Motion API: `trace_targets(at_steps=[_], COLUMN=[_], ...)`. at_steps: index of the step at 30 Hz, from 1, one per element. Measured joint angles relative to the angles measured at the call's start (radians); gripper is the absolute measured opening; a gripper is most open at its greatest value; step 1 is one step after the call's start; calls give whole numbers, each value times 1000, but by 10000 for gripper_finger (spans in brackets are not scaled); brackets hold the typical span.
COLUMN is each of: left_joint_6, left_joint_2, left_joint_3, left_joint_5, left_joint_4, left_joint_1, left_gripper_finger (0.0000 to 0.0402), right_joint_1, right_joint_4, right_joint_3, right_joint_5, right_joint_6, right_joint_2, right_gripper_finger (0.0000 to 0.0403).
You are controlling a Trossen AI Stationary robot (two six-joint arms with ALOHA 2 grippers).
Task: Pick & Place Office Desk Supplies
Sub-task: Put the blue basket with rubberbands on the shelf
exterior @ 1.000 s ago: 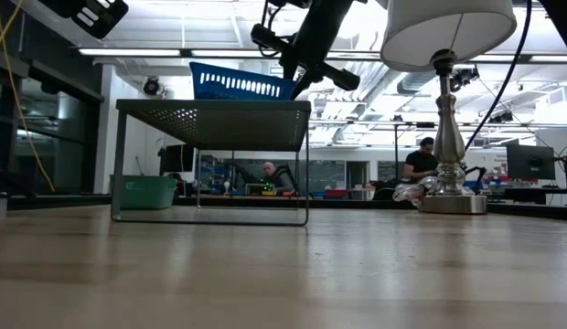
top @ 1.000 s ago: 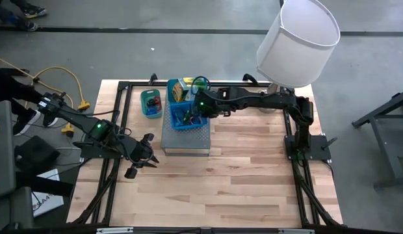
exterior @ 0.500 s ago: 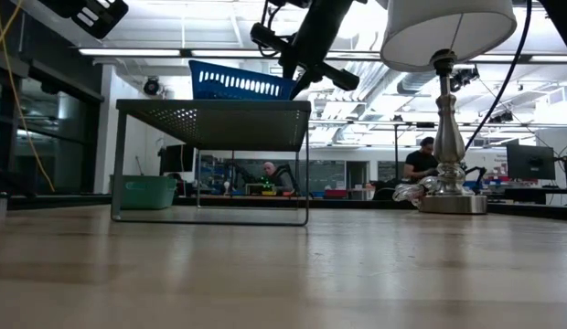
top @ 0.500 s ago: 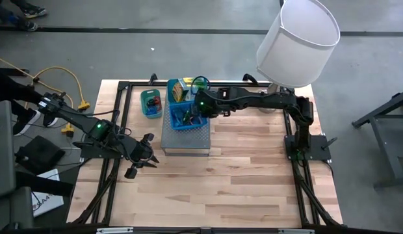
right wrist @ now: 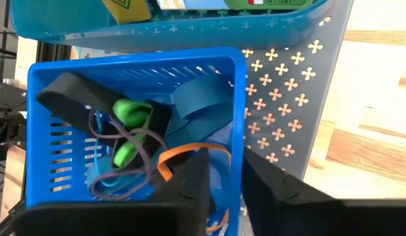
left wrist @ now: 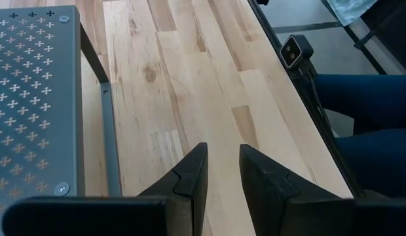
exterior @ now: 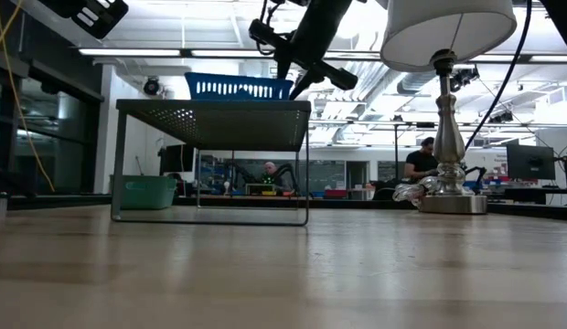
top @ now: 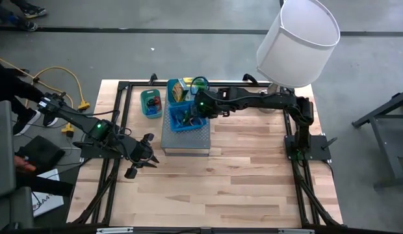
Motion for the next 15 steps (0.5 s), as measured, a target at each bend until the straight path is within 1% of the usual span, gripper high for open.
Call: trace_targets(at_steps=[3, 7, 11, 15], left_joint_6=[0, 0, 0, 0], left_joint_2=[0, 0, 0, 0], left_joint_3=[0, 0, 0, 0], left_joint_5=[0, 0, 0, 0], left_joint_4=[0, 0, 0, 0], left_joint_1=[0, 0, 0, 0], left_gripper_finger=[83, 83, 83, 83], right_joint_1=[0, 0, 0, 0], right_joint_4=[1, 1, 1, 1], right_joint_3=[0, 0, 0, 0], right_joint_5=[0, 1, 8, 13], right_joint_6=[1, 0, -9, -38], right_joint_2=[0, 0, 0, -34], right_gripper_finger=[101, 129, 144, 147])
